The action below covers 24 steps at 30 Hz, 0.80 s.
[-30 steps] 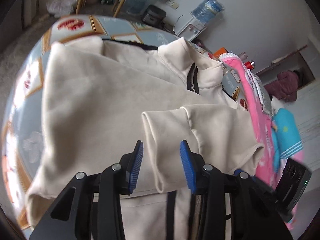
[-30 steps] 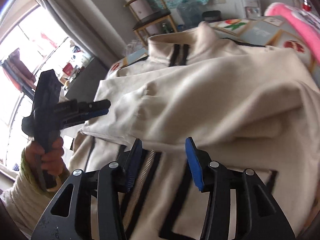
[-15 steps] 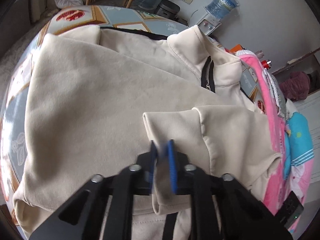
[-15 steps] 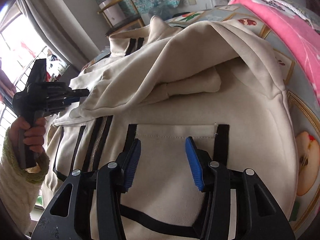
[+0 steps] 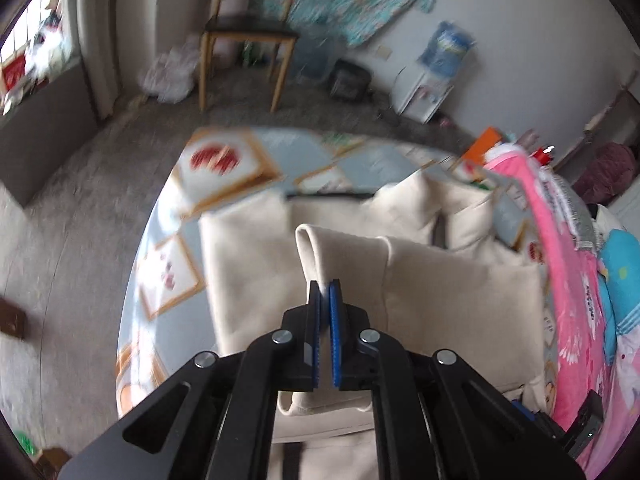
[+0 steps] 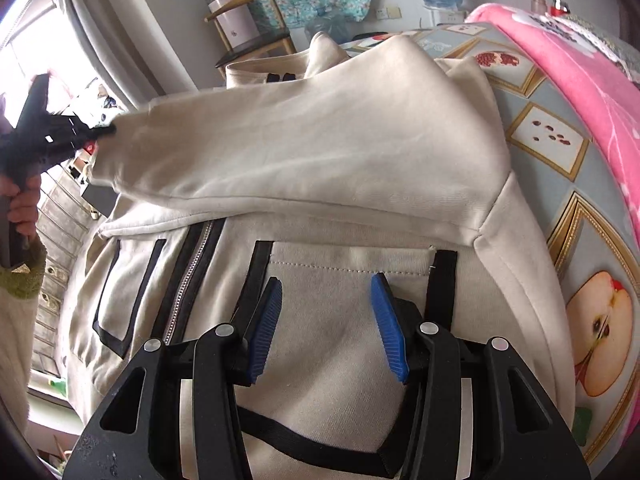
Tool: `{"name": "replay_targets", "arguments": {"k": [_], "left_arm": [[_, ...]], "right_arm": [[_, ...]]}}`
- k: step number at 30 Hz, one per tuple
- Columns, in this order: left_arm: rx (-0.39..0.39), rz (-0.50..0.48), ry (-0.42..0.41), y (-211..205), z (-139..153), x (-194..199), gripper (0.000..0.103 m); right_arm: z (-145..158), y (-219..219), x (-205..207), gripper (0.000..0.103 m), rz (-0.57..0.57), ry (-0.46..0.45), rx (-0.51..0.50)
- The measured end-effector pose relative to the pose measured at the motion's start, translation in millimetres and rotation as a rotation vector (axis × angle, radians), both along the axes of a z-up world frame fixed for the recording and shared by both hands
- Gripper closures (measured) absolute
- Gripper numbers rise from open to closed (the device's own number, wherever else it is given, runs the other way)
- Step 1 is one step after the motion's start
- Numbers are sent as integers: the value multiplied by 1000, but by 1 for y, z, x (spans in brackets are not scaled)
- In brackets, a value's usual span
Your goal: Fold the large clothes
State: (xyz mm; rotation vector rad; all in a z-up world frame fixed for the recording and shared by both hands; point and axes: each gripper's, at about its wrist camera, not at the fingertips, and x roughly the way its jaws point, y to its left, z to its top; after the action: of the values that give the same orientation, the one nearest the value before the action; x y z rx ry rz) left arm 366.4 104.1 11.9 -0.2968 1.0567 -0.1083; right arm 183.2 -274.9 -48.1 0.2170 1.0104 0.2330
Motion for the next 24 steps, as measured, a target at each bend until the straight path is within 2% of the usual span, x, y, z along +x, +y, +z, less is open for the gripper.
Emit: {"name": "replay_targets", "arguments": {"k": [2,7,13,15,17,21,23,24], "left_arm": [[-25,29,48,13,-20,-1,99],[-74,45,45,23,-30,-13,99],[-1,57,146,22,-63,-6,98],[-12,62,136,24,-64,-7,98],[-5,52,131,24,-63,-8,98],[-5,52,126,24,-64,-8,98],[0,54,119,24,-65,-8,98],[4,55,115,23,-65,-9,98]], "right_arm": [[0,1,0,57,2,2,-8],[2,6,3,57,6,11,-31],[4,4,5,57,8,37,-62],[15,-5,6,56,-2,49,-18],[36,-19,10,50,-12,15,49],[72,-57,44,47,-107,-52,-3],[71,-75,76,46,-134,-40,3],[65,-83,94,46,-171,-17,-38]]}}
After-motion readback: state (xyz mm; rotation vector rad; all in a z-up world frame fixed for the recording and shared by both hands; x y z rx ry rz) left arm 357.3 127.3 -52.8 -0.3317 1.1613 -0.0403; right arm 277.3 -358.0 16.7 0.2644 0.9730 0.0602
